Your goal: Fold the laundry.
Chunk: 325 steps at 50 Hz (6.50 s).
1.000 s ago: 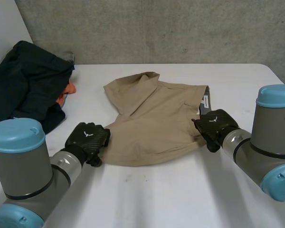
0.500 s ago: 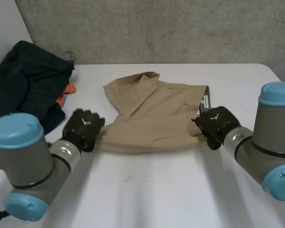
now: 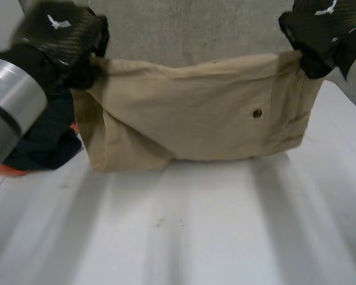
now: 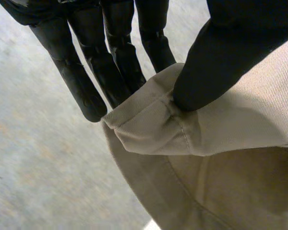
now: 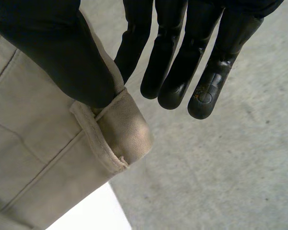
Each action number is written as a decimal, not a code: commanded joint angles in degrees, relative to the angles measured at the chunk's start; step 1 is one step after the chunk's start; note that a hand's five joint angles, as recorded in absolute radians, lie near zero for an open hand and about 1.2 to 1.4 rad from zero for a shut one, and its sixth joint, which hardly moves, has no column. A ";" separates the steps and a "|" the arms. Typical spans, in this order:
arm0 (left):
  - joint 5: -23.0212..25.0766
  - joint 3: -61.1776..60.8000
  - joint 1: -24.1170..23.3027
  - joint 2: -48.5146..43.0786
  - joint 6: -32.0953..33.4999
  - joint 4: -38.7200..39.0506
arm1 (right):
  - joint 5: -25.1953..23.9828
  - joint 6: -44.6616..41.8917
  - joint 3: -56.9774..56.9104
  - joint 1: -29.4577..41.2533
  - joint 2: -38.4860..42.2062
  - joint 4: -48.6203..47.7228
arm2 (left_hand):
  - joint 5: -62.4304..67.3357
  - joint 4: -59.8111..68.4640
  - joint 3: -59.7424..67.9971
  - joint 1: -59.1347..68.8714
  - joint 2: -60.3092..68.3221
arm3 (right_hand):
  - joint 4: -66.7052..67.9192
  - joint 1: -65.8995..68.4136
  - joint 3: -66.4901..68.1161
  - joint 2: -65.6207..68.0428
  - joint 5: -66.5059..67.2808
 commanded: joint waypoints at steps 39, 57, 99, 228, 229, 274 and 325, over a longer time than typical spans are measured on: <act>-1.91 8.21 0.78 -27.18 3.60 39.68 | 4.94 2.09 -8.41 0.72 30.57 -38.54 | 13.78 11.33 11.74 15.11 11.42 | 11.87 23.43 12.32 12.55 13.87; -2.62 -21.86 -4.58 -19.02 9.05 18.24 | 3.97 1.29 11.21 -0.34 26.98 -12.42 | 13.78 11.33 11.74 15.11 11.42 | 11.87 23.43 12.32 12.55 13.87; 5.54 -5.36 2.00 -18.99 8.43 11.28 | 1.59 -12.68 31.96 -6.31 10.71 -4.93 | -41.88 -44.33 -43.92 -40.54 -44.24 | 11.87 23.43 12.32 12.55 13.87; -13.35 -20.37 -23.04 -11.10 -7.66 -20.16 | -0.43 -18.72 30.89 -5.34 6.06 11.05 | 13.78 11.33 11.74 15.11 11.42 | 11.87 23.43 12.32 12.55 13.87; -11.95 -19.68 -23.13 -10.92 -6.44 -22.27 | -0.43 -19.96 31.16 -5.61 5.71 11.58 | 13.78 11.33 11.74 15.11 11.42 | 11.87 23.43 12.32 12.55 13.87; -4.98 43.01 -4.50 -66.48 21.88 28.16 | 7.48 -1.61 -19.46 -0.07 53.78 -35.26 | -56.22 -58.67 -58.26 -54.89 -58.58 | -58.13 -46.57 -57.68 -57.45 -56.13; -7.45 -12.81 -4.94 -26.39 -5.11 27.37 | -1.31 11.06 13.32 -14.74 28.32 -20.85 | -56.22 -58.67 -58.26 -54.89 -58.58 | 11.87 23.43 12.32 12.55 13.87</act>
